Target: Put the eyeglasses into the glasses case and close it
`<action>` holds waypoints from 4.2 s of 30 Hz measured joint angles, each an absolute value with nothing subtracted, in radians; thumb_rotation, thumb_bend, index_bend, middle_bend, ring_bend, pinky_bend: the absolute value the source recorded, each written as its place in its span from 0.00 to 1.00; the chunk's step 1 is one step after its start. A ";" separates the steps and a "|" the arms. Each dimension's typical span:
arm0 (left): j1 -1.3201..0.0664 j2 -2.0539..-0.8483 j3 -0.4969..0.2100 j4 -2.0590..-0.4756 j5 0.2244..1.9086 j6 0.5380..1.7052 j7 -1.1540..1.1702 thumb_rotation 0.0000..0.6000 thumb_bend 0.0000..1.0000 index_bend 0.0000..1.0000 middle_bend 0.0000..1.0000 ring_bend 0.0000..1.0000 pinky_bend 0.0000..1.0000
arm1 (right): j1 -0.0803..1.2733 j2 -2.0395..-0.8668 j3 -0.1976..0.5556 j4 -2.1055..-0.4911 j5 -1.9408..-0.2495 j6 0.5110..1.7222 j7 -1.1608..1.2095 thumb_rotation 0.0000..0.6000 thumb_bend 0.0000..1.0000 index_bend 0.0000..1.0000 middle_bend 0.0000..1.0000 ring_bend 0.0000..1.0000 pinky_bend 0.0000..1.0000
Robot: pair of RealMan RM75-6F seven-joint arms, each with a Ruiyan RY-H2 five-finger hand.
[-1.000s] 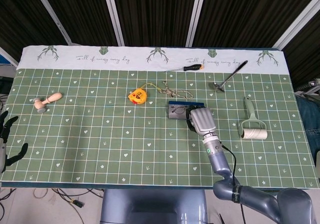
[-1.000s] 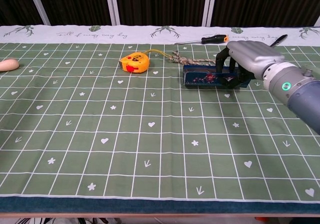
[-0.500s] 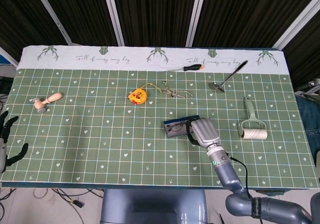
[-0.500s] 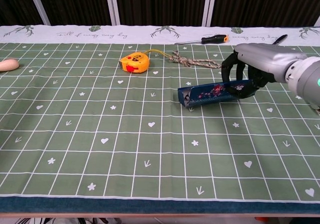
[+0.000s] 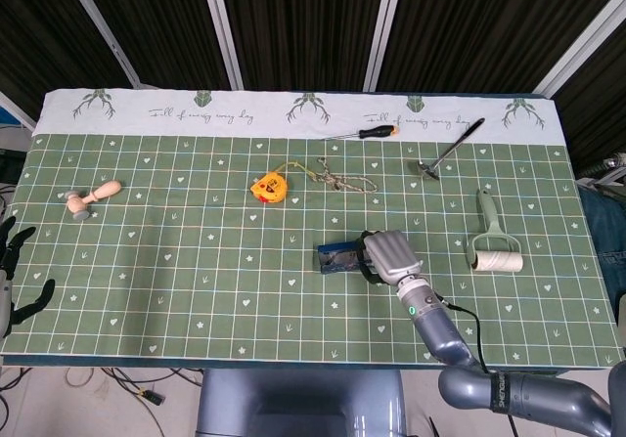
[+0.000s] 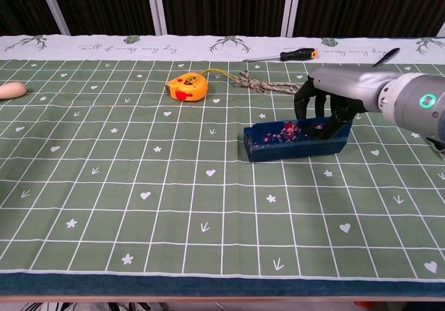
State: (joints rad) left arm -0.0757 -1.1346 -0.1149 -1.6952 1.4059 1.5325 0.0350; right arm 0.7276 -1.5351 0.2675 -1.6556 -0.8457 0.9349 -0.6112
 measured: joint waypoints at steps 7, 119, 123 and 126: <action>-0.076 -1.133 -0.114 -1.698 1.408 1.531 0.036 1.00 0.31 0.14 0.00 0.00 0.00 | 0.780 -1.561 0.286 -1.605 -0.786 0.932 -0.628 1.00 0.54 0.72 0.39 0.45 0.50; -0.077 -1.134 -0.114 -1.701 1.401 1.526 0.047 1.00 0.31 0.15 0.00 0.00 0.00 | 0.914 -1.629 0.199 -1.330 -0.645 0.880 -0.542 1.00 0.32 0.45 0.21 0.24 0.31; -0.078 -1.134 -0.114 -1.702 1.402 1.525 0.049 1.00 0.31 0.15 0.00 0.00 0.00 | 0.913 -1.628 0.200 -1.331 -0.647 0.883 -0.542 1.00 0.34 0.49 0.21 0.24 0.31; -0.078 -1.134 -0.114 -1.701 1.402 1.526 0.048 1.00 0.31 0.15 0.00 0.00 0.00 | 0.914 -1.627 0.199 -1.333 -0.644 0.883 -0.545 1.00 0.34 0.50 0.21 0.24 0.31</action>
State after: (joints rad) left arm -0.0776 -1.1341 -0.1141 -1.7015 1.4016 1.5257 0.0480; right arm 0.9138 -1.6269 0.1992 -1.3325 -0.6444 0.8829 -0.5446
